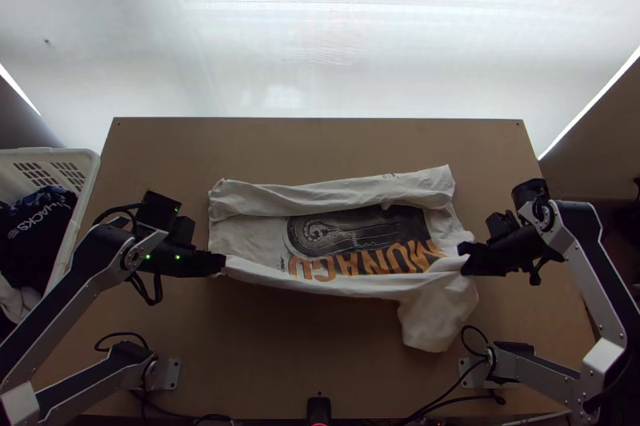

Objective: Fold the t-shirt

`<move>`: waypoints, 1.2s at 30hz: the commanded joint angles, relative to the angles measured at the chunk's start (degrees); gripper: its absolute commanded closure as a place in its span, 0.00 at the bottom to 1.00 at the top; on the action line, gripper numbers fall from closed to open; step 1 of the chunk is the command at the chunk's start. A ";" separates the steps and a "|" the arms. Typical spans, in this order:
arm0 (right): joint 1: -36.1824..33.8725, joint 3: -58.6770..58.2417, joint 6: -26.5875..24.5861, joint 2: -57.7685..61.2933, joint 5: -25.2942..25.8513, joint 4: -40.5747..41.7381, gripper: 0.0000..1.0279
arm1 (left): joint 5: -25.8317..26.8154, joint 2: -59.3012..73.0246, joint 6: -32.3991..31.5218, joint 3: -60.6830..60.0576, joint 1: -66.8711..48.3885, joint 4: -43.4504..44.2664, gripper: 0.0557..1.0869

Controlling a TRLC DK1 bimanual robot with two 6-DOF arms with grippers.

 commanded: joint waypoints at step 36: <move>6.60 38.30 0.36 38.34 -0.96 2.05 0.97 | -4.98 22.63 -4.55 14.18 7.56 7.63 0.97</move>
